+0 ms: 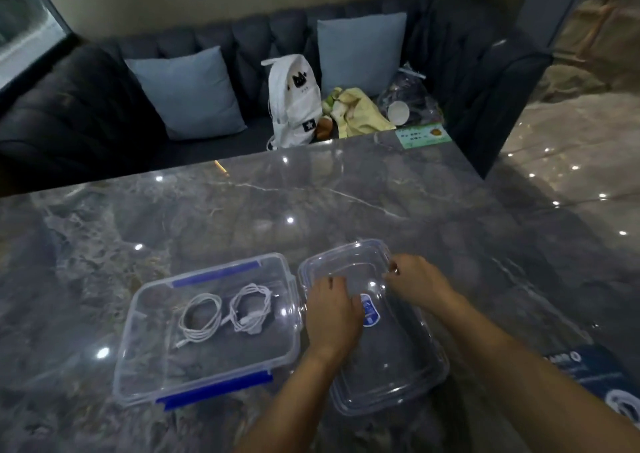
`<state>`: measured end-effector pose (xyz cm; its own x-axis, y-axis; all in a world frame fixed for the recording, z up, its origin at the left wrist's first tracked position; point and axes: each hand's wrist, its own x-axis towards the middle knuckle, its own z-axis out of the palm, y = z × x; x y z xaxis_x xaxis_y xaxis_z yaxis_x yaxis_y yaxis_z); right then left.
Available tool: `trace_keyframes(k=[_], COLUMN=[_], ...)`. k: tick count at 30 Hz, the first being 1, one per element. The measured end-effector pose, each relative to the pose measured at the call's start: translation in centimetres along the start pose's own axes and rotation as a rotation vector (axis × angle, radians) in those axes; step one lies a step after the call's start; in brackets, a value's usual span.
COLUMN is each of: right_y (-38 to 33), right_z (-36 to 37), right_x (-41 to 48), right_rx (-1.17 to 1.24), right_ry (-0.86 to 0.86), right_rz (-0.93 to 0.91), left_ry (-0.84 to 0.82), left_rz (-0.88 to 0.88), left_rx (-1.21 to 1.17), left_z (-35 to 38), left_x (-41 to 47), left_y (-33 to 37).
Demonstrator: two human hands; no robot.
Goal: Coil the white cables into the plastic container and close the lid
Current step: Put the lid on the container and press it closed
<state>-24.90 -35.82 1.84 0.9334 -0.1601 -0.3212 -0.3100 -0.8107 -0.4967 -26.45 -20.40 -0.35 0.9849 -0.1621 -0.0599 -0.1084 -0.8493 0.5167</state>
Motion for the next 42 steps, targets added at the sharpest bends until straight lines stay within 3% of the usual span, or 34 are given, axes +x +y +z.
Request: trace_keyframes(k=[4, 8, 14, 16, 19, 22, 27, 31, 37, 39, 42], right_y=[2.0, 2.5, 2.4, 2.5, 2.9, 3.0, 2.1, -0.4, -6.9, -8.8, -11.3], right_z=[1.5, 3.4, 4.5, 4.1, 3.3, 2.7, 1.2, -1.1, -3.5, -3.3, -2.2], right_x=[-0.4, -1.4, -2.1, -1.9, -1.2, -0.9, -1.2, -1.2, -1.3, -1.2, -1.3], right_rx=[-0.014, -0.053, 0.118, 0.102, 0.194, 0.365, 0.387, 0.305, 0.14, 0.067, 0.161], right_ry=[-0.021, -0.113, -0.061, -0.054, -0.012, 0.003, 0.092, 0.217, 0.259, 0.322, 0.352], right_rz=[0.026, 0.084, 0.087, 0.154, 0.213, 0.188, 0.131, -0.064, -0.346, -0.37, -0.286], left_ry=[-0.069, -0.168, 0.094, 0.047, -0.178, -0.292, -0.286, -0.225, -0.068, 0.0, 0.106], left_rz=[-0.134, -0.385, -0.641, -0.753, -0.85, -0.832, -0.712, -0.659, -0.595, -0.575, -0.495], left_rx=[0.121, 0.005, -0.868, -1.099, -1.355, -1.344, -1.318, -1.487, -1.787, -1.924, -2.059], left_z=[2.2, 3.2, 1.2, 0.3, -0.8, -1.0, -2.1, -4.8, -10.2, -11.8, -13.9], left_x=[-2.1, -2.9, -1.5, -1.2, -1.0, -1.0, -0.3, 0.4, -0.4, -0.8, -1.9], left_y=[-1.3, -1.1, 0.2, 0.1, -0.3, 0.5, 0.7, 0.1, -2.9, -4.7, -7.7])
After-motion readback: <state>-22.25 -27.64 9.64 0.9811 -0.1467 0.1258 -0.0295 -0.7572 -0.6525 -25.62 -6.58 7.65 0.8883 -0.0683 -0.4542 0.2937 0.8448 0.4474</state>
